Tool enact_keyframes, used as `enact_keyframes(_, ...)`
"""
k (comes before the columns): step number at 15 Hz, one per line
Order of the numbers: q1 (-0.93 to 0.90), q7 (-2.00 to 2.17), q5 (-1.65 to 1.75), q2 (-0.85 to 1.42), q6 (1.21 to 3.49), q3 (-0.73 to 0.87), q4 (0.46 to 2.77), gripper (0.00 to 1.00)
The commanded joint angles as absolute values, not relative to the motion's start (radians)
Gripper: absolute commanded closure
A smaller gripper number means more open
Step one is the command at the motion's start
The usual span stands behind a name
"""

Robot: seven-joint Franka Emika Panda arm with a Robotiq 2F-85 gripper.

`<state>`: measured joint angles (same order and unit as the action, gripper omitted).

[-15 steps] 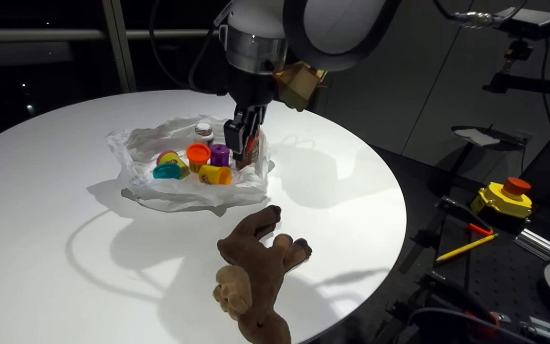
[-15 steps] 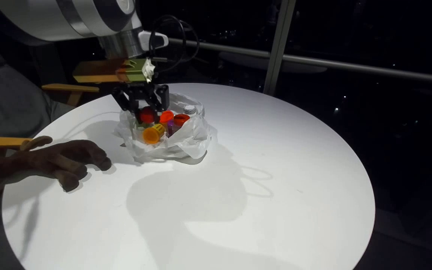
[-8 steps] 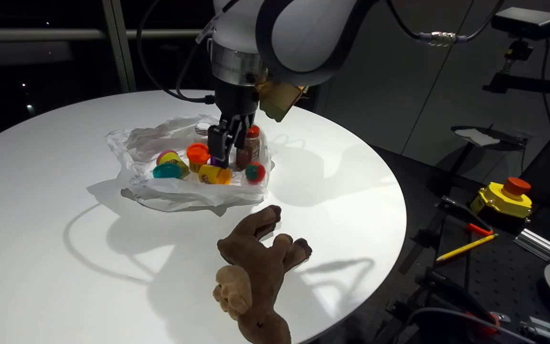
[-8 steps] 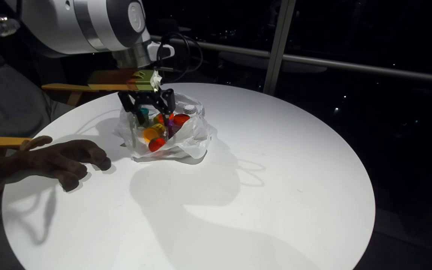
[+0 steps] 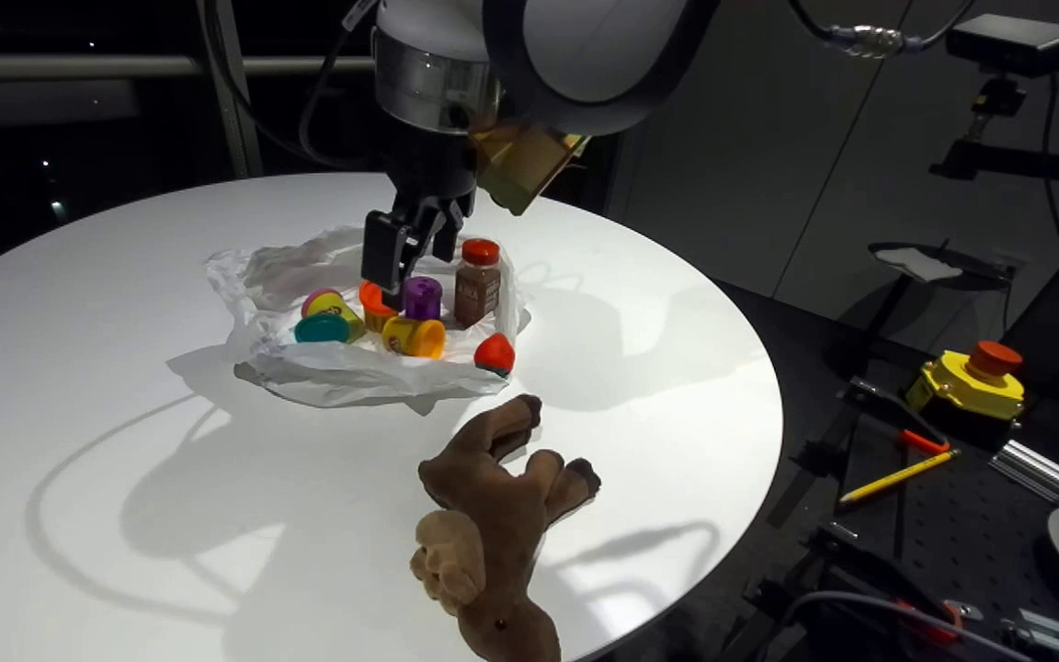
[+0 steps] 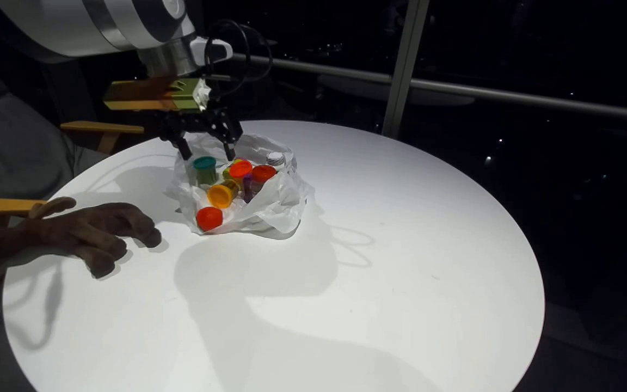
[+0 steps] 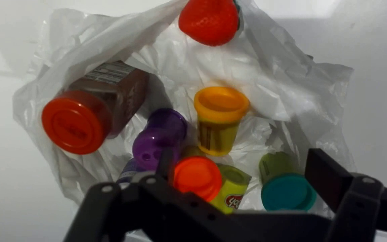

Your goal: Put the objects on the table in the plastic

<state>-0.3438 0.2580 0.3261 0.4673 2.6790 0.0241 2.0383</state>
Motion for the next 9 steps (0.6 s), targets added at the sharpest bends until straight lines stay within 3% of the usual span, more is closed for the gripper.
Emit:
enact_keyframes(1,-0.382,0.338,0.333,0.362,2.569,0.027,2.103,0.00)
enact_keyframes(9,-0.284,0.293,0.237,0.310,2.501,-0.041,2.210,0.00)
